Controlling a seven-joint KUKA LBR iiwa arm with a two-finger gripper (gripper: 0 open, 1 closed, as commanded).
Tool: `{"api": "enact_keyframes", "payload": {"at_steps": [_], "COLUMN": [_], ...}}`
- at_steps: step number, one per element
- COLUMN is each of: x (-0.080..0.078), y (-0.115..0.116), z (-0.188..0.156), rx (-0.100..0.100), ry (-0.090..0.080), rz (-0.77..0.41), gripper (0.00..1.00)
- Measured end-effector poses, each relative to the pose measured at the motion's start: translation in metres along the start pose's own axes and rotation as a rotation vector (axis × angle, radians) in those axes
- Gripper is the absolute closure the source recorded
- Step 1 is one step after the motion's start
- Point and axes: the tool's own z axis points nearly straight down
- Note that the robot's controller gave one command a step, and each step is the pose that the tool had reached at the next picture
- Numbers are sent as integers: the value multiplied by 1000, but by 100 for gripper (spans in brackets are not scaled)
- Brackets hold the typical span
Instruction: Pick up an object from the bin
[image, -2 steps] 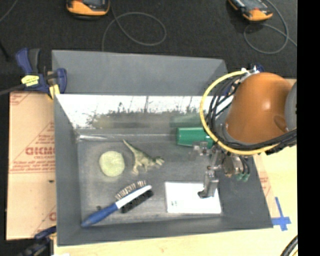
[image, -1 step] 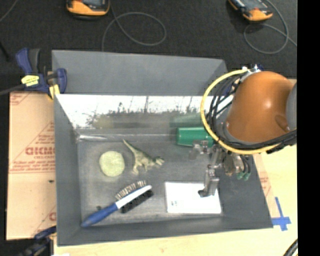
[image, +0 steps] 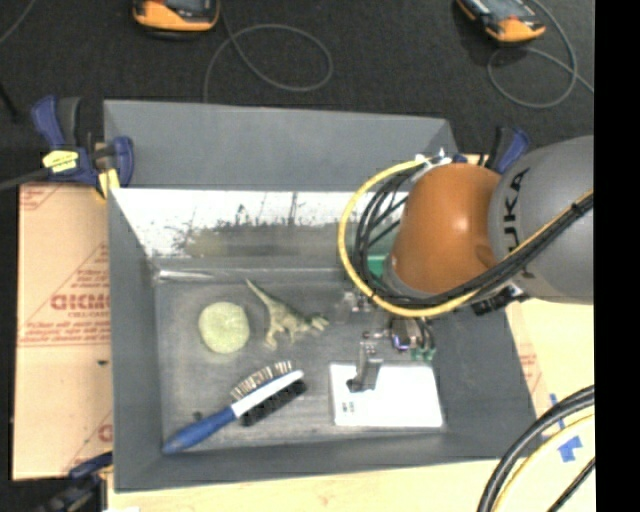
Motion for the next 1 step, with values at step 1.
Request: {"api": "enact_keyframes", "payload": {"at_steps": [1], "x": [-57], "y": [87], "z": [12], "rx": [0], "ry": [3], "rz": [-102], "gripper": [0]}}
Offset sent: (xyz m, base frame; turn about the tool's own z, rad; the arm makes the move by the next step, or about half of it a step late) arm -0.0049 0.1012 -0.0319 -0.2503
